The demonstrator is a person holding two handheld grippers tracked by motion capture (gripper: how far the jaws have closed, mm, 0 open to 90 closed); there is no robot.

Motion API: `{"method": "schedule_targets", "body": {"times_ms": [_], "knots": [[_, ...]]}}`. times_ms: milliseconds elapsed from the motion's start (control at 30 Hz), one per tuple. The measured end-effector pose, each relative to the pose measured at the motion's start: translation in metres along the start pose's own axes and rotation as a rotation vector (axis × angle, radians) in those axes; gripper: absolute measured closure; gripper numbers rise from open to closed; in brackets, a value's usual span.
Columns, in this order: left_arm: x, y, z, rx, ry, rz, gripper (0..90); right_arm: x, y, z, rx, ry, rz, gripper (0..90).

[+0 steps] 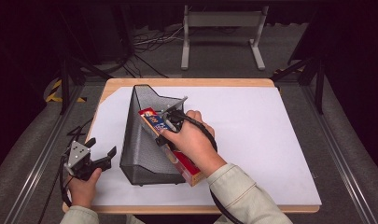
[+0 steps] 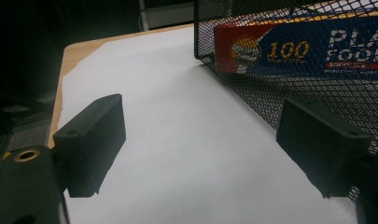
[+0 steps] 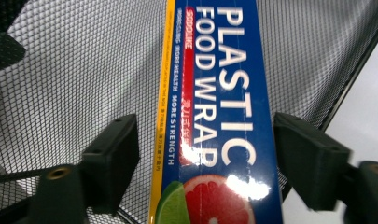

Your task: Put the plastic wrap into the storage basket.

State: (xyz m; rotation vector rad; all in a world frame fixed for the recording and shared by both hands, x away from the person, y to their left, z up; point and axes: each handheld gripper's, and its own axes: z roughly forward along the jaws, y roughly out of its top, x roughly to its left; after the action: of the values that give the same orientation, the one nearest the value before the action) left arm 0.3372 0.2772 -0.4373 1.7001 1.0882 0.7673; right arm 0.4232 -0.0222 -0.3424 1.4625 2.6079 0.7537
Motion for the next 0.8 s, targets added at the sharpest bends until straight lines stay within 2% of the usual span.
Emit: {"method": "schedule_targets", "body": {"times_ms": [133,300,367,500,567,800], "knots": [[-0.001,0.000,0.000,0.001,0.002,0.000,16.5,0.001,0.001,-0.008,-0.039,-0.013,-0.053,18.8],[-0.001,0.000,0.001,0.003,0.000,0.001,16.4,-0.001,0.001,-0.016,-0.084,-0.023,-0.085,17.4],[-0.001,0.000,0.001,0.003,0.000,-0.001,16.4,-0.002,0.000,-0.020,-0.102,-0.022,-0.091,17.4],[-0.001,0.000,0.001,0.000,-0.001,-0.005,16.3,-0.003,-0.002,-0.030,-0.173,-0.008,-0.124,17.4],[-0.001,0.000,0.001,0.000,-0.003,-0.003,16.4,-0.004,-0.003,-0.034,-0.194,-0.004,-0.143,17.4],[-0.001,0.000,0.001,-0.002,-0.004,-0.001,16.3,-0.011,-0.010,-0.049,-0.262,0.018,-0.165,17.4]]}}
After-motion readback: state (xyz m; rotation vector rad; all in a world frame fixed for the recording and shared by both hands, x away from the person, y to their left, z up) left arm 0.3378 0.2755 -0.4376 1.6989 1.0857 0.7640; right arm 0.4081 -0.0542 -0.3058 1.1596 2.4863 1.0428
